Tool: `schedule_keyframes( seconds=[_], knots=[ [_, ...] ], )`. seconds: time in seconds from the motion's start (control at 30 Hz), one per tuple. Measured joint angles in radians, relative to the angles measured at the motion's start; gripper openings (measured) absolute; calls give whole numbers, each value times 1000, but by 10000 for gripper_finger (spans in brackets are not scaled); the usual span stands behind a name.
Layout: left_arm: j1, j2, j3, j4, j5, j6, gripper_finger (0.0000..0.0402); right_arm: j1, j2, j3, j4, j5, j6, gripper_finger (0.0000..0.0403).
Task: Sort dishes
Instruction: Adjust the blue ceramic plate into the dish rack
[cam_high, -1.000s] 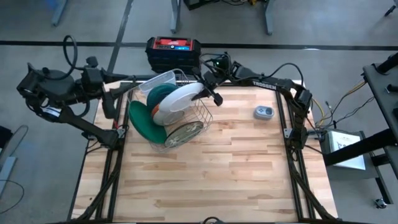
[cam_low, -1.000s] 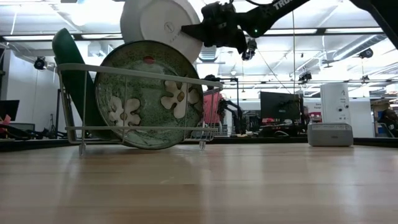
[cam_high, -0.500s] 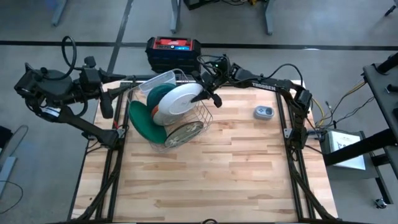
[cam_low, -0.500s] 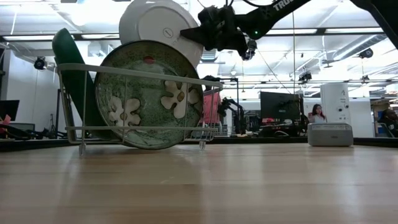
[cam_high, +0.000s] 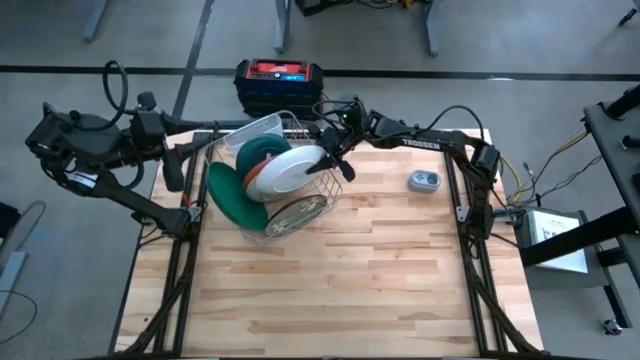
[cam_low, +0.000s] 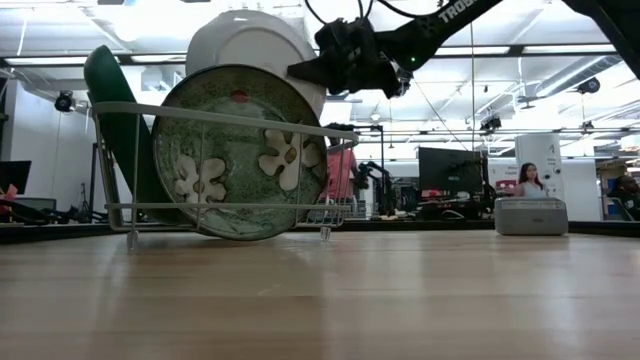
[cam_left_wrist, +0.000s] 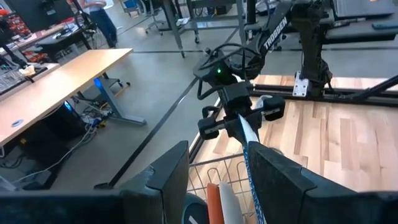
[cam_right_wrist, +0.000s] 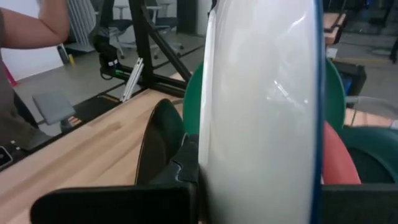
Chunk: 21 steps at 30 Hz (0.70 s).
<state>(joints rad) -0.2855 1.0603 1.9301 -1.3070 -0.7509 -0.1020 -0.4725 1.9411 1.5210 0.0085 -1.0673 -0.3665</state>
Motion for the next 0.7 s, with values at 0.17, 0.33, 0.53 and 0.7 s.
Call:
schedule_keyframes(
  seconds=[0.17,0.33,0.53,0.7],
  knots=[
    [0,-6,-42,0,0,-8,155,12,1,-6,-7,50,-19,25],
    [0,-9,-59,0,0,-16,155,22,18,-7,1,47,-19,25],
    [0,-12,-61,0,0,-16,155,31,55,-11,20,54,-10,25],
    [0,-21,-61,-1,0,-16,155,39,101,-11,32,46,0,25]
  ],
)
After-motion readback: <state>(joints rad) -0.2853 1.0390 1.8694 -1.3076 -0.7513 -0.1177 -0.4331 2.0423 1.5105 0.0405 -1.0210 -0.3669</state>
